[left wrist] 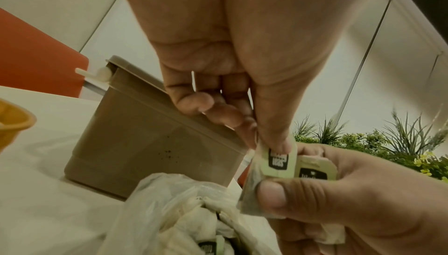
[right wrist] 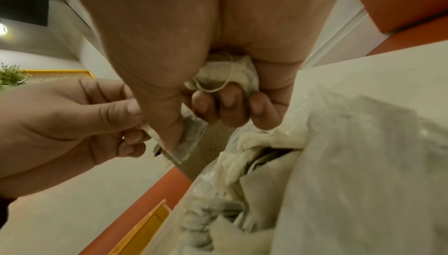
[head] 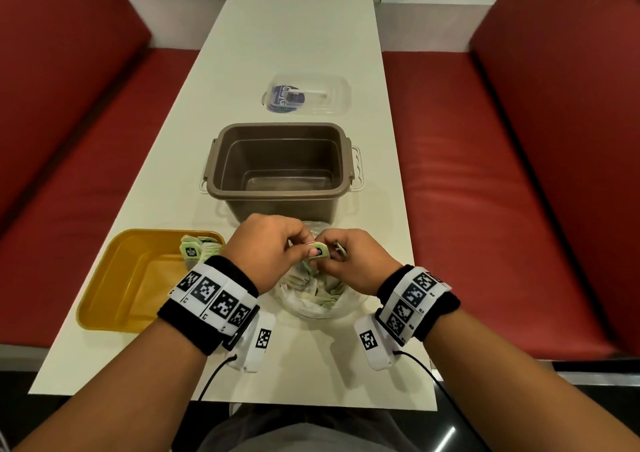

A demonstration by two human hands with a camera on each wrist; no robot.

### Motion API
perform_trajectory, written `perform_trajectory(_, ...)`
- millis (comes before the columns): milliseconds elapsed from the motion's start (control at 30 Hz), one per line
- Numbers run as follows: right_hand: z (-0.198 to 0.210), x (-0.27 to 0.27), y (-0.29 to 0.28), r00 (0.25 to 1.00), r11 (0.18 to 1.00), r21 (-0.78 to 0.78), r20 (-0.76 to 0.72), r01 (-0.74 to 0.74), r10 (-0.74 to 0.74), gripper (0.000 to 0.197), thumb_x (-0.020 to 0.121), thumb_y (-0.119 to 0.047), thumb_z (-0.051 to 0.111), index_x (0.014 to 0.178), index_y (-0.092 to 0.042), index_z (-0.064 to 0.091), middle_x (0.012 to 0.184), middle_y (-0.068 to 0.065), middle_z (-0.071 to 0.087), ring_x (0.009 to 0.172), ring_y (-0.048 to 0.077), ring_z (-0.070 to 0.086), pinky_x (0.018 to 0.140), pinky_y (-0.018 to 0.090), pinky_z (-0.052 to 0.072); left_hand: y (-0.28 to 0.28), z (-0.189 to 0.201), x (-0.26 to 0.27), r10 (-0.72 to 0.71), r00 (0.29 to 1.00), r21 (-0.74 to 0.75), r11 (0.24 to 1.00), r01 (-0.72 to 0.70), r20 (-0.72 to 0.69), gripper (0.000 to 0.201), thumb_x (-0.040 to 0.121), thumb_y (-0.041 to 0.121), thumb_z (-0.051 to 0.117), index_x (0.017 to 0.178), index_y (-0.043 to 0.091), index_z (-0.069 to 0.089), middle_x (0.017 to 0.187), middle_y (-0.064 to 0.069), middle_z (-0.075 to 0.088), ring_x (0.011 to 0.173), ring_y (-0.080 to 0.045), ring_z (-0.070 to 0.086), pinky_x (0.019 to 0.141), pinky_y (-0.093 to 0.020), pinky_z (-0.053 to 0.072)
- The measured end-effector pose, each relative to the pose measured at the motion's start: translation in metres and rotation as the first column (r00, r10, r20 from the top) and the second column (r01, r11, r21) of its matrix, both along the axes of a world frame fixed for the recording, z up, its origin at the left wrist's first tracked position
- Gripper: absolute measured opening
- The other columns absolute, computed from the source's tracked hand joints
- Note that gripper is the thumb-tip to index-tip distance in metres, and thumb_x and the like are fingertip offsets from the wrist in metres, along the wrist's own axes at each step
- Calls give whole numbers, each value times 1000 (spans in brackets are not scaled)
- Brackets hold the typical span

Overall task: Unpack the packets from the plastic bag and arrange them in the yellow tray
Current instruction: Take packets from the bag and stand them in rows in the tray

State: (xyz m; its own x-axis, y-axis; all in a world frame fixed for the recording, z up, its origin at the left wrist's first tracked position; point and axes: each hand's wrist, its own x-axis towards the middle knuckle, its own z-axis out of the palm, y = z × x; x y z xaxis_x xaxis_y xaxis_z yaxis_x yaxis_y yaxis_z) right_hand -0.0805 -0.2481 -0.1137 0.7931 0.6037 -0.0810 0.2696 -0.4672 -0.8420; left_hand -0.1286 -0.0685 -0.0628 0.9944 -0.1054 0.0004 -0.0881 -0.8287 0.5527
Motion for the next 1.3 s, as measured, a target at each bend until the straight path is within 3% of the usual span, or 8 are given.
perform_trajectory(67,0,-4,7,1000,1000,-3,3,-5,5,21,83,-19,76,75,-32,62,61,-13,50,57,1,48,58,13,36,5,0,-3,14,1000,-5,1000,-14,5,6,81,34,76,78,31,71,70,13,65,67,-4,57,64,-23,44)
perform_trajectory(200,2,-11,20,1000,1000,20,-27,-5,5,12,85,-14,72,76,-14,64,62,-10,51,55,3,50,55,19,43,16,2,-11,22,1000,0,1000,-22,-13,3,83,31,74,85,28,74,75,11,68,71,-5,59,70,-25,48)
perform_trajectory(400,0,-18,52,1000,999,-31,23,-7,8,30,83,-19,72,67,-36,53,61,-12,51,58,5,49,61,31,47,41,10,-22,66,995,11,998,-66,-80,4,82,31,76,82,29,73,72,11,67,69,-5,59,69,-27,49)
perform_trajectory(567,2,-19,80,1000,995,-94,13,12,-11,13,86,-28,70,93,-30,58,66,-6,53,65,15,53,71,39,50,87,24,-28,218,972,-4,976,-219,-84,5,82,21,76,85,21,73,72,8,67,70,-10,63,73,-24,49)
perform_trajectory(733,5,-25,114,1000,988,-153,11,4,-2,14,90,-28,66,102,-23,58,76,5,63,67,15,54,70,35,49,151,17,-34,308,939,127,948,-290,-154,11,81,15,76,85,25,73,74,7,68,74,-12,64,71,-21,43)
perform_trajectory(900,2,-30,148,1000,968,-249,-23,14,-21,27,90,-31,65,112,-22,55,71,-8,54,67,7,50,64,27,37,181,-10,-37,289,896,256,944,-208,-338,12,81,15,76,81,26,70,82,2,71,82,-17,66,74,-23,47)
perform_trajectory(1100,1,-36,168,995,948,-316,-83,31,-60,61,89,-30,67,142,-23,38,114,8,65,109,24,60,89,31,47,184,-42,-38,322,849,216,943,-251,-419,17,82,10,71,78,26,66,84,1,70,83,-19,65,77,-26,51)
perform_trajectory(1300,-6,-40,171,989,950,-303,-100,75,-110,60,90,-28,66,143,-26,37,120,9,64,114,24,59,91,30,46,184,-60,-37,422,783,174,906,-386,-458,23,73,17,80,91,23,66,90,-1,70,84,-21,66,77,-33,57)
